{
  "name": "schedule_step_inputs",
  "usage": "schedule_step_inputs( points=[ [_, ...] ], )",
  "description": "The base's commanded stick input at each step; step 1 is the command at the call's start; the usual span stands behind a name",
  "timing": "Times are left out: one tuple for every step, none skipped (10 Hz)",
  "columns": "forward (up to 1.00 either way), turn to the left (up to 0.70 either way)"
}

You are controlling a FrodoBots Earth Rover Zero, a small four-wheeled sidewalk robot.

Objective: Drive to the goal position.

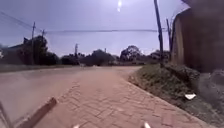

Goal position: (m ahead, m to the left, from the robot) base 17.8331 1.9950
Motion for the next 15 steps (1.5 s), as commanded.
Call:
schedule_step_inputs(
  points=[
    [0.70,0.00],
    [0.70,0.00],
    [0.70,0.00],
    [0.70,0.00],
    [0.70,0.00],
    [0.70,0.00],
    [0.70,0.00],
    [0.70,0.00],
    [0.70,0.00],
    [0.70,0.00],
    [0.70,0.00],
    [0.70,0.00],
    [0.70,0.02],
    [0.70,0.19],
    [0.70,0.35]
  ],
)
